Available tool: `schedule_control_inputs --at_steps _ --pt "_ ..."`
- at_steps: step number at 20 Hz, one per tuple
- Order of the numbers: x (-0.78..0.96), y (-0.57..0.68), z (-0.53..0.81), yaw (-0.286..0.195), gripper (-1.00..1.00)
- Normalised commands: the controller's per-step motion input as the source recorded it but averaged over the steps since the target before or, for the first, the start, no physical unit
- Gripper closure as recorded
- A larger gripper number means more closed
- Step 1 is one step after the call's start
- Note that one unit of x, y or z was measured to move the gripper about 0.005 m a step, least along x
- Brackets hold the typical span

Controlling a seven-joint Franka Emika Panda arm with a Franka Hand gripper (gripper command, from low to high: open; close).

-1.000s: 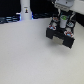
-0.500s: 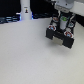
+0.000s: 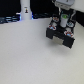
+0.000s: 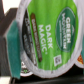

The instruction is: Open the kcup holder, insert the kcup into the holder, and close the kcup holder

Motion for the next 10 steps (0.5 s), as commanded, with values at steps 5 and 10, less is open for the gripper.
schedule_control_inputs --at_steps 5,10 --pt "0.04 -0.02 -0.16 -0.001 1.0" --pt "0.02 -0.03 -0.18 0.006 1.0"
